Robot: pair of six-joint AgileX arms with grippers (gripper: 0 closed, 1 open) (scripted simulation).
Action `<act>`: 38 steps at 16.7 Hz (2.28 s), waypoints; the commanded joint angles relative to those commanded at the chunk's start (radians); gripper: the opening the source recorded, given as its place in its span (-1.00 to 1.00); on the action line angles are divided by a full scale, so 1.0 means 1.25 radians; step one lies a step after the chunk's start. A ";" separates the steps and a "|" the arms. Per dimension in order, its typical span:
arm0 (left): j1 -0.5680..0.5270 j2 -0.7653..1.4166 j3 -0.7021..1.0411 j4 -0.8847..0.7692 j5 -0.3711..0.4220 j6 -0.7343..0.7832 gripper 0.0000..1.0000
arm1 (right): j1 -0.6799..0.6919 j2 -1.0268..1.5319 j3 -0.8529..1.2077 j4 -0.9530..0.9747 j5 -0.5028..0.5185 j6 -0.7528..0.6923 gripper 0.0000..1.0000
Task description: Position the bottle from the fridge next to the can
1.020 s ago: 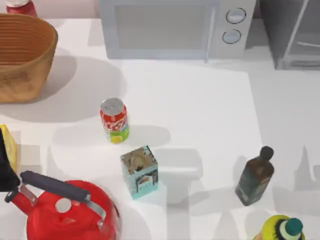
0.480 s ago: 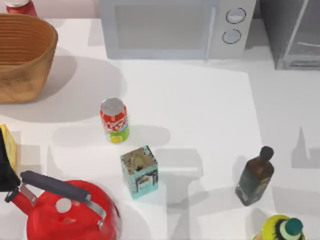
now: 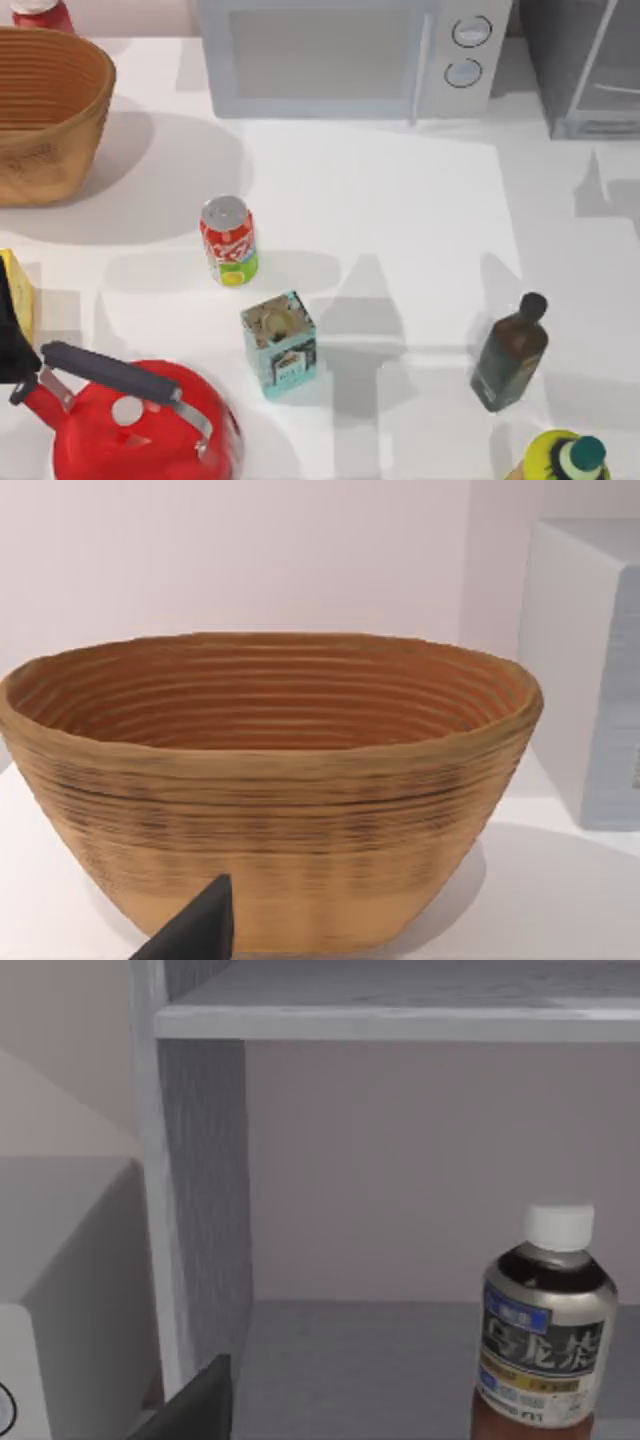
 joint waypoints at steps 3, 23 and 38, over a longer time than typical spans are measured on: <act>0.000 0.000 0.000 0.000 0.000 0.000 1.00 | -0.031 0.273 0.112 0.129 -0.025 0.001 1.00; 0.000 0.000 0.000 0.000 0.000 0.000 1.00 | -0.081 0.762 0.405 0.345 -0.064 0.001 1.00; 0.000 0.000 0.000 0.000 0.000 0.000 1.00 | -0.066 0.846 0.560 0.273 -0.048 0.000 0.25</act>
